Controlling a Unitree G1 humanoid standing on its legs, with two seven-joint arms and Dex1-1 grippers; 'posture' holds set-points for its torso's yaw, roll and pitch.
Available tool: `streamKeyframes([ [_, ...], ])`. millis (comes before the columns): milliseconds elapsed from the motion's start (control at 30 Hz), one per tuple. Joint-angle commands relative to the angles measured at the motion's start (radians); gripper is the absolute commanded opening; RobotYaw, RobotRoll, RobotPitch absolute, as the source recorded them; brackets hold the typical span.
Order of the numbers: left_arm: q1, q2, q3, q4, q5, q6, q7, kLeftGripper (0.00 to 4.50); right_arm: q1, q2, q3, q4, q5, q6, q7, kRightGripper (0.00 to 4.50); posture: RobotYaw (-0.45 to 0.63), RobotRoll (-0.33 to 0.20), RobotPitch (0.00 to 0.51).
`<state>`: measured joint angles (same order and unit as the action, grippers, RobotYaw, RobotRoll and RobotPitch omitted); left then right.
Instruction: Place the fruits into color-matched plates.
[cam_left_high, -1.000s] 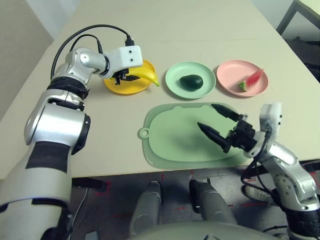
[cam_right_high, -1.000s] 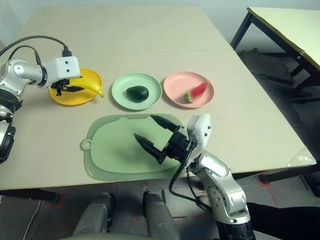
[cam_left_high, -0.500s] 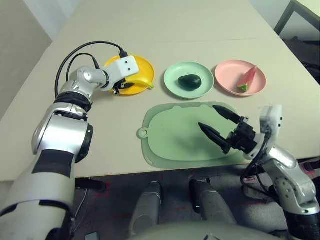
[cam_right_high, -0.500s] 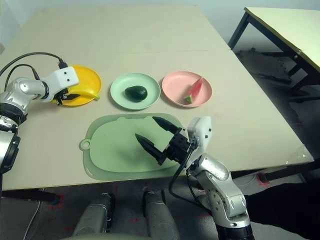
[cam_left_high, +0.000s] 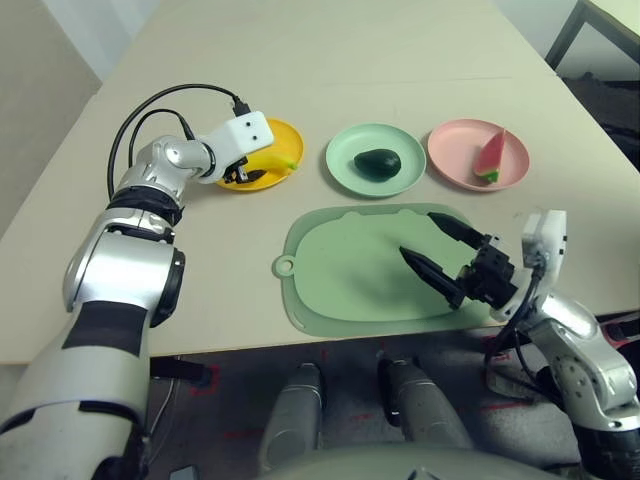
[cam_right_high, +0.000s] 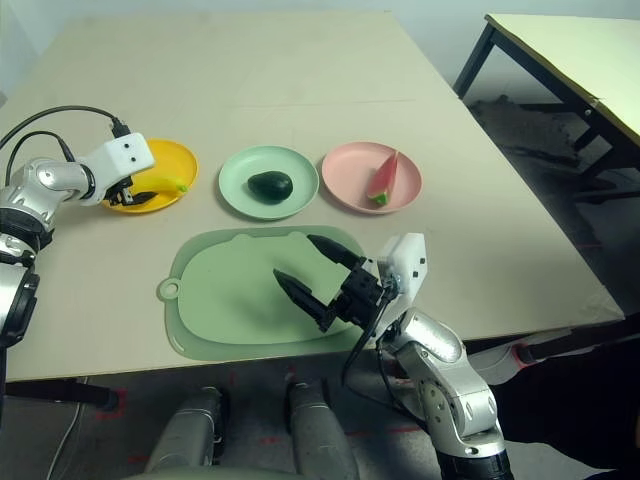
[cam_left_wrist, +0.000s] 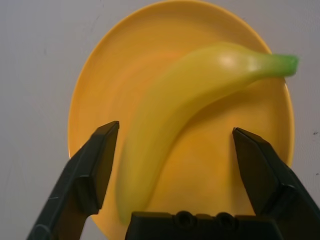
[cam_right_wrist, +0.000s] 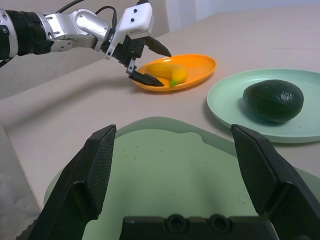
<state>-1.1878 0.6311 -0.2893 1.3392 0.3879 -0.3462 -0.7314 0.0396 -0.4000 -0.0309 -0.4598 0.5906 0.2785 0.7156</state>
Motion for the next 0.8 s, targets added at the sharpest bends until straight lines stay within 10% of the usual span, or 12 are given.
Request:
streamKeyframes([
  [33, 0.013, 0.009, 0.015, 0.017, 0.007, 0.005, 0.000, 4.49, 0.001, -0.007, -0.025, 0.007, 0.012, -0.002, -0.001, 4.50, -0.16, 0.000, 0.175],
  [433, 0.090, 0.029, 0.371, -0.030, -0.333, 0.038, -0.106, 4.49, 0.045, -0.061, -0.337, 0.115, 0.117, 0.001, -0.051, 4.50, -0.17, 0.000, 0.188],
  [633, 0.294, -0.004, 0.649, -0.141, -0.603, 0.092, 0.010, 4.49, 0.004, -0.137, -0.579, 0.408, 0.120, -0.073, -0.057, 4.50, -0.11, 0.000, 0.194],
  [800, 0.539, -0.089, 0.736, -0.386, -0.712, 0.128, 0.094, 4.49, -0.117, -0.221, -0.576, 0.706, 0.018, -0.193, 0.007, 4.50, -0.03, 0.000, 0.194],
])
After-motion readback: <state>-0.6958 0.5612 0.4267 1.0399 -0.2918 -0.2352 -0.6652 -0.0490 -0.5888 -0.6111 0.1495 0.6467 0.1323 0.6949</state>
